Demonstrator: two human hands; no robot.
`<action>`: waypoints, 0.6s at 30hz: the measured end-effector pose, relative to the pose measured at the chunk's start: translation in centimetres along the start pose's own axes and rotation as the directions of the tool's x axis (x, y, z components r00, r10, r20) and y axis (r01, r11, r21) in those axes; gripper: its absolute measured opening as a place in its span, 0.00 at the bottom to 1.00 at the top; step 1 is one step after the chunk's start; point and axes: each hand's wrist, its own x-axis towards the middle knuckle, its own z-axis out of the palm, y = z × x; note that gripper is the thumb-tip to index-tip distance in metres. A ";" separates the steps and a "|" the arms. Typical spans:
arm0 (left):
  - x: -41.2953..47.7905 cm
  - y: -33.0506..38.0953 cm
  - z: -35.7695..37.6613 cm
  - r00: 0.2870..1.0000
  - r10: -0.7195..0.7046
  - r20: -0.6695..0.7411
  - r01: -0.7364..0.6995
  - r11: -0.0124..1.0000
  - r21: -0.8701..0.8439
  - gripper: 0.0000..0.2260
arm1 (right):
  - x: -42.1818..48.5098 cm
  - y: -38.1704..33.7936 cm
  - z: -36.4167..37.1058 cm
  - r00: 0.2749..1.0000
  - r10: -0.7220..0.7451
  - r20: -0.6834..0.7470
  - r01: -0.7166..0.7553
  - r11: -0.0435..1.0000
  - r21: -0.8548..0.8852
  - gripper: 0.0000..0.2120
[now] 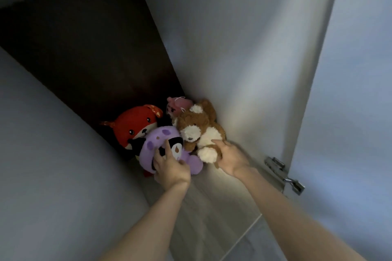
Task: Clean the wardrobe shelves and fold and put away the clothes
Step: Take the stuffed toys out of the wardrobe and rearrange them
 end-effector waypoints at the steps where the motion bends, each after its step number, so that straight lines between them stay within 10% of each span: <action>1: -1.0 0.5 -0.7 0.999 0.036 0.025 -0.036 0.999 -0.004 0.33 | -1.7 -0.4 -1.0 1.000 -0.001 0.010 0.001 1.000 -0.004 0.25; 18: -17.5 18.7 -32.3 0.800 0.525 0.292 -0.439 0.842 -0.313 0.18 | -35.4 -18.7 -33.2 0.949 0.278 -0.147 -0.271 0.960 0.062 0.15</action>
